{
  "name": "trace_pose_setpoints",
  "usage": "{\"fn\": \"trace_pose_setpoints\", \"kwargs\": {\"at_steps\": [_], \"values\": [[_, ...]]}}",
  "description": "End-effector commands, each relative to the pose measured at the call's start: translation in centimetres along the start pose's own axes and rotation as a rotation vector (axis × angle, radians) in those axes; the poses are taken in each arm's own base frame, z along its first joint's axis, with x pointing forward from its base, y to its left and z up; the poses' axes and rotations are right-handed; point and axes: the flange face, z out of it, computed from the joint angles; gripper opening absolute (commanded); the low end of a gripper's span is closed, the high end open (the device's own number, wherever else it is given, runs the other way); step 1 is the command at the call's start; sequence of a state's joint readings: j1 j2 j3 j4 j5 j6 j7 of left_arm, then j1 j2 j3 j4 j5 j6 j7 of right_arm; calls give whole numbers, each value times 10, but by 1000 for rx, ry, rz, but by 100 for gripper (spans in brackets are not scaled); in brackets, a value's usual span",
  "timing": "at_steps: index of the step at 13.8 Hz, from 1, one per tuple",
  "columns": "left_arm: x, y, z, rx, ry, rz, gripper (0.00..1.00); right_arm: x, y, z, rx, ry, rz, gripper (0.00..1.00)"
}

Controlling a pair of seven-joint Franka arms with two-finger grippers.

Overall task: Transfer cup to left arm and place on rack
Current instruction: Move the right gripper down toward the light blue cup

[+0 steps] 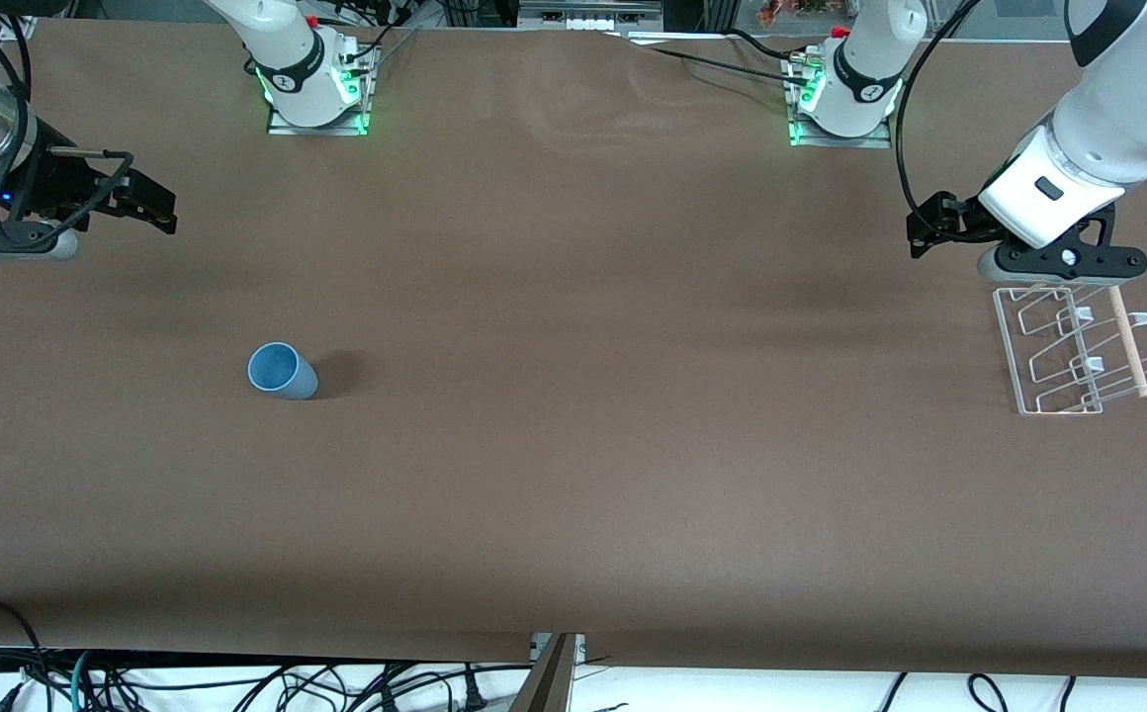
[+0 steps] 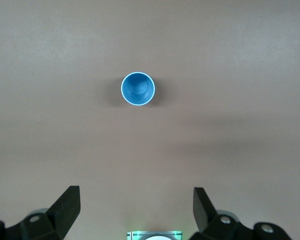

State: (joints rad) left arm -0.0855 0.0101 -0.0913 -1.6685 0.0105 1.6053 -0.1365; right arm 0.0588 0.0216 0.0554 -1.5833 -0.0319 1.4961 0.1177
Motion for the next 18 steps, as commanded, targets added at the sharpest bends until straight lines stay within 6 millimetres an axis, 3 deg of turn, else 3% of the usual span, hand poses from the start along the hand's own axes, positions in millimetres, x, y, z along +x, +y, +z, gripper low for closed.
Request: {"fn": "trace_pose_setpoints", "kwargs": {"at_steps": [1,5,9,18], "values": [[-3,2,-7,-8,-3,-5,100,8,2,0,18,-12,-5,100],[-3,0,-8,-10,-2,-8,100,10,20,-1,31,2,28,100],[-4,1,-8,-10,-2,-7,100,19,24,11,26,22,38,100],[-4,2,-8,-10,-2,-5,100,65,31,155,18,-6,47,100]]}}
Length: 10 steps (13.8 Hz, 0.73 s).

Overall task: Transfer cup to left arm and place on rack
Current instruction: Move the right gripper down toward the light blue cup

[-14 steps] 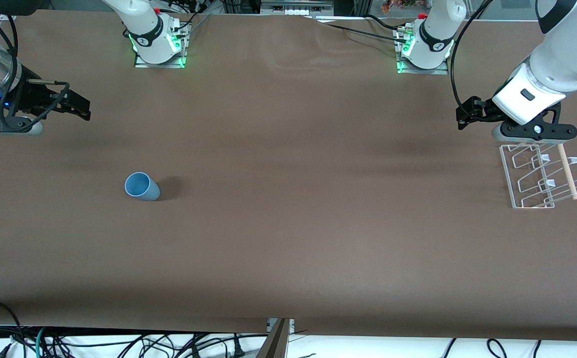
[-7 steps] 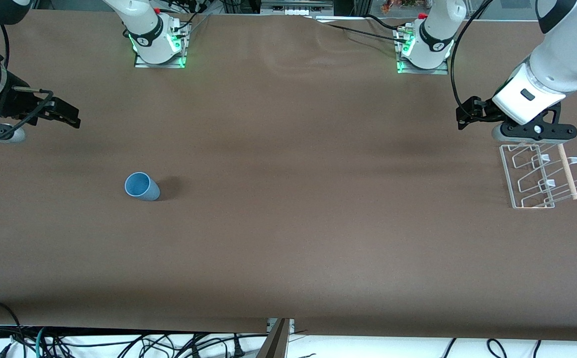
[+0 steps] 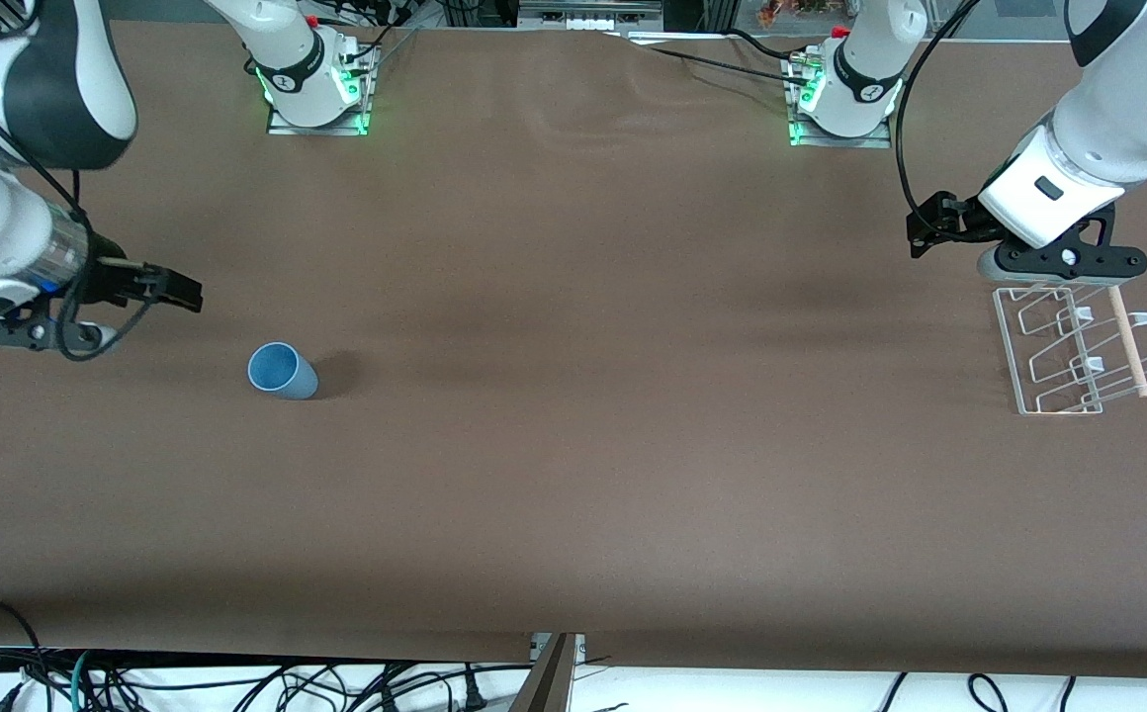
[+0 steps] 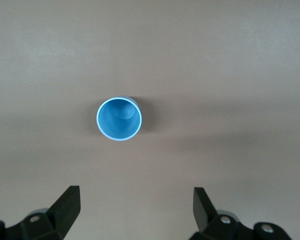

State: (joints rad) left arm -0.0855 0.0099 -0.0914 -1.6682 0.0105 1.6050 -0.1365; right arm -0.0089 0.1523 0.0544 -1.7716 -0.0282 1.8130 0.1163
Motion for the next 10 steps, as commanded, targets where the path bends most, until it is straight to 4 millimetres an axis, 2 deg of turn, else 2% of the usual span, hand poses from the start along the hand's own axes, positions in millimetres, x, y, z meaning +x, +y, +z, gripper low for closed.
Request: {"fn": "trace_pose_setpoints", "kwargs": {"at_steps": [1,4,8,10], "values": [[-4,2,-8,-10,-2,-6,100,9,2,32,0,10,-9,100],[-4,4,-8,-9,-2,-3,100,18,3,70,7,22,-35,100],[-4,5,-8,-9,-2,1,100,22,0,135,16,56,-48,100],[-4,4,-8,-9,-5,-2,100,23,0,155,19,67,-47,100]]}}
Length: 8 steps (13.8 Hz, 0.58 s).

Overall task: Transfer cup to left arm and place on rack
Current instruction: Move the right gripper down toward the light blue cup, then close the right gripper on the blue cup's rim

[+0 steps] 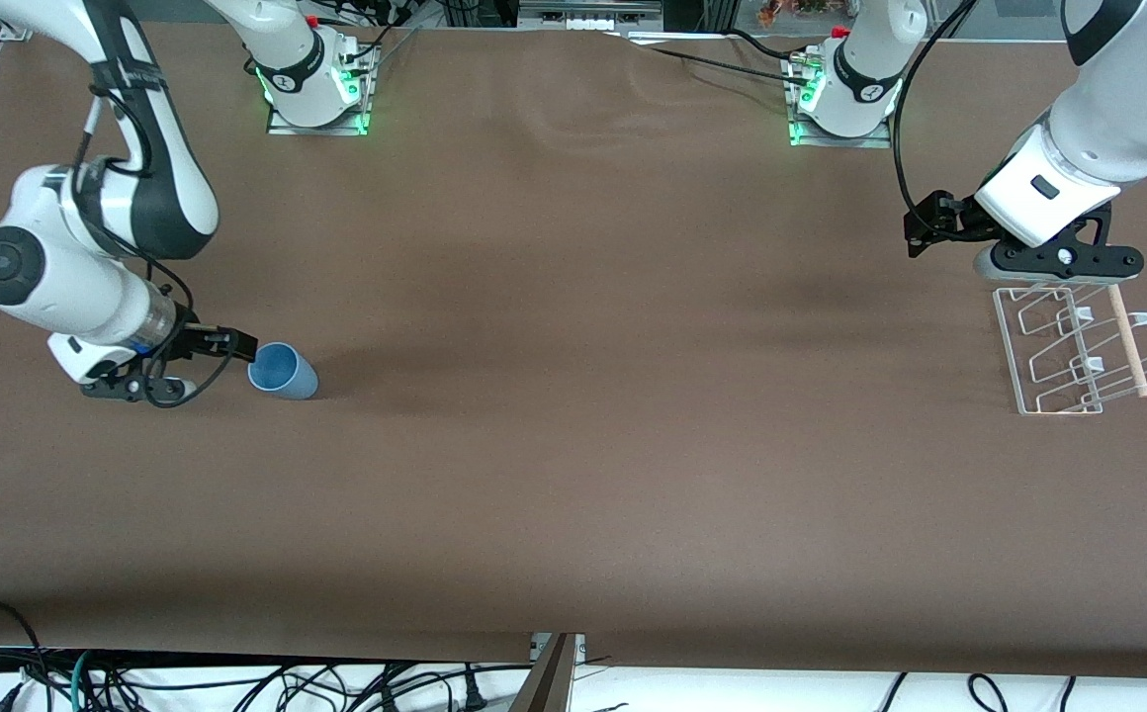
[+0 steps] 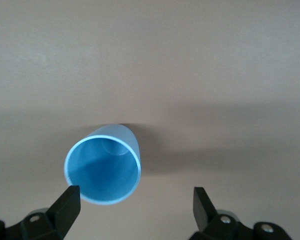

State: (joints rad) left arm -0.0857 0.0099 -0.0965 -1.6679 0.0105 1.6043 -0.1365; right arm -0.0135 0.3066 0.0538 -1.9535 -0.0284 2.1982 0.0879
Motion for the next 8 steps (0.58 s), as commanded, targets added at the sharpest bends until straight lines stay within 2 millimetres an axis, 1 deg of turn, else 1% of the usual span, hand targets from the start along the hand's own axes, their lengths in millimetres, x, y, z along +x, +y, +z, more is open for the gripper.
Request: {"fn": "trace_pose_setpoints", "kwargs": {"at_steps": [1,3,5,8], "values": [[-4,2,-7,-9,-6,-6,100,-4,5,21,3,27,-16,100],[-4,2,-7,-9,-6,-6,100,-3,6,35,4,36,-21,100],[-4,2,-7,-9,-6,-6,100,-3,7,43,5,40,-21,100],[-4,2,-7,-9,-8,-6,100,-6,6,61,9,52,-32,100]]}}
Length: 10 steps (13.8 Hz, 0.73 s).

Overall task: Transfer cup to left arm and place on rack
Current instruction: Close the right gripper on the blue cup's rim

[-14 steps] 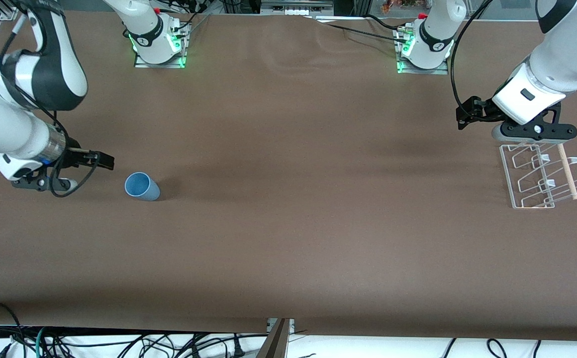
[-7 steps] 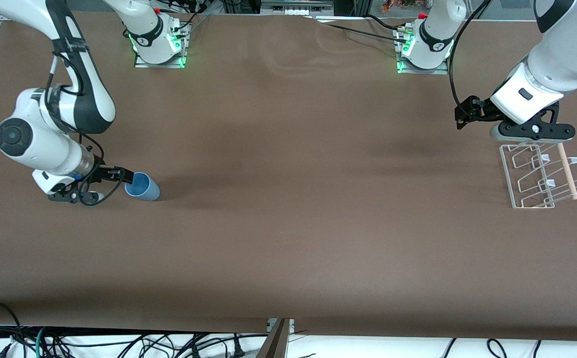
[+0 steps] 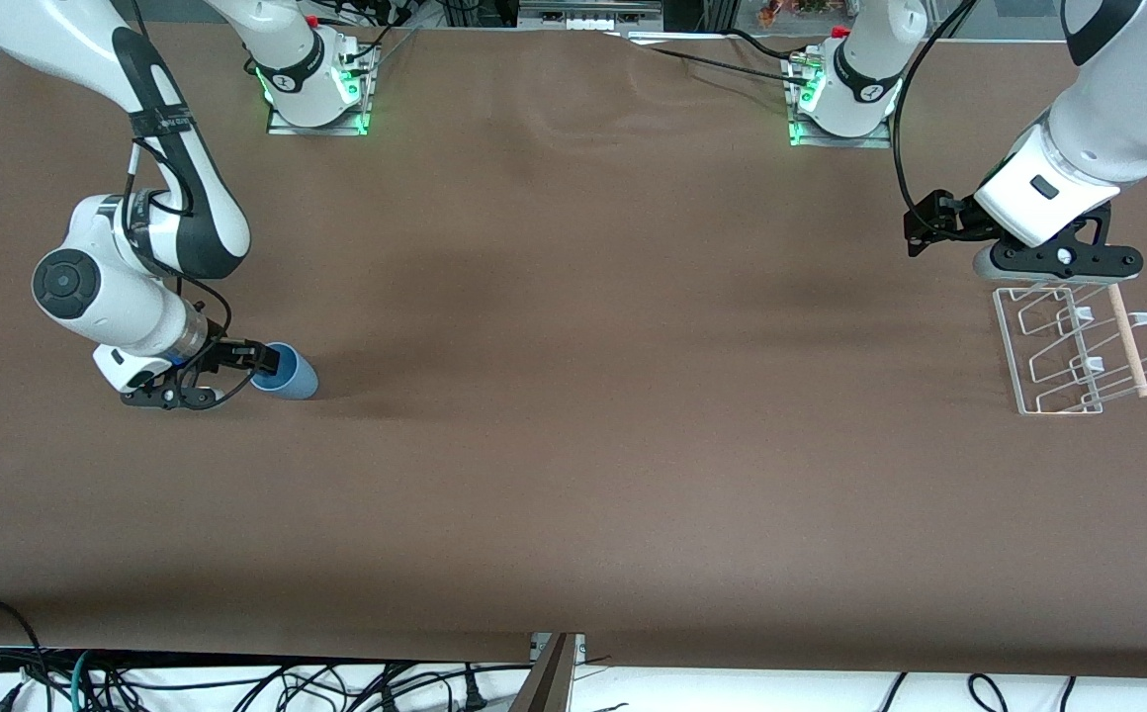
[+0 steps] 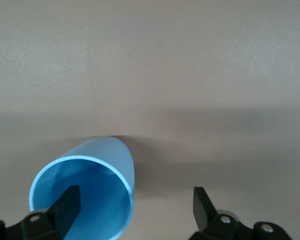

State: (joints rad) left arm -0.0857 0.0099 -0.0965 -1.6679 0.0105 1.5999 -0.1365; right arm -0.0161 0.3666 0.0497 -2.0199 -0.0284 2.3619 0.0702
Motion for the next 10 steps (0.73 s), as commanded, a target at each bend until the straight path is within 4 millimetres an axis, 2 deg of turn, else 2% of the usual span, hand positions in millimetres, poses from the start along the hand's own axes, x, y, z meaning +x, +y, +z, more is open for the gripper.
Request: {"fn": "trace_pose_setpoints", "kwargs": {"at_steps": [1,3,5,7,8,10], "values": [[-4,2,-8,-10,-3,-6,100,-5,3,13,3,14,-20,100],[-4,2,-8,-9,-5,-8,100,-6,3,16,3,8,-20,97],[-5,1,-6,-8,-17,-9,100,-6,3,16,2,3,-32,51],[-5,2,-6,-7,-18,-8,100,-6,3,15,4,3,-36,14],[-5,2,-5,-7,-23,-9,100,-5,3,15,5,5,-35,0],[-6,2,1,-3,-55,-6,100,-5,2,16,6,5,-36,0]]}}
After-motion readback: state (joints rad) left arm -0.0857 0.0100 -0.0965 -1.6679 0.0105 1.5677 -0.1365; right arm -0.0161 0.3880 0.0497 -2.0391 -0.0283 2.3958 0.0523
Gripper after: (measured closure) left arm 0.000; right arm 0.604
